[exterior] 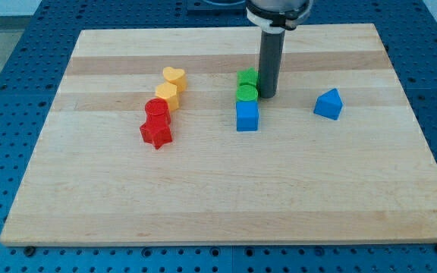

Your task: Move the blue triangle to the top side of green star

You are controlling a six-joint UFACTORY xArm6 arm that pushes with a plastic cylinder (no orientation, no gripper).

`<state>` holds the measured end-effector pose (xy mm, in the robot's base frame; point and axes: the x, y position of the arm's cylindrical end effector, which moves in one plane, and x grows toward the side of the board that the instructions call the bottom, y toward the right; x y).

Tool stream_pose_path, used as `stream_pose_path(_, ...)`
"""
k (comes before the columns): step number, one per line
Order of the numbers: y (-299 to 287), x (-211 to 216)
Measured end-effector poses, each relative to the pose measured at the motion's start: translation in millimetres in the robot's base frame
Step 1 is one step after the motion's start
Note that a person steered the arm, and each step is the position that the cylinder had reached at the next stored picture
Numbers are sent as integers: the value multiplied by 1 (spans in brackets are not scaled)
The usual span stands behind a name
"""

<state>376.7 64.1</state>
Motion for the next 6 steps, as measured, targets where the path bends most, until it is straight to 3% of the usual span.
stream_pose_path(3,20,56)
stream_pose_path(6,122,62)
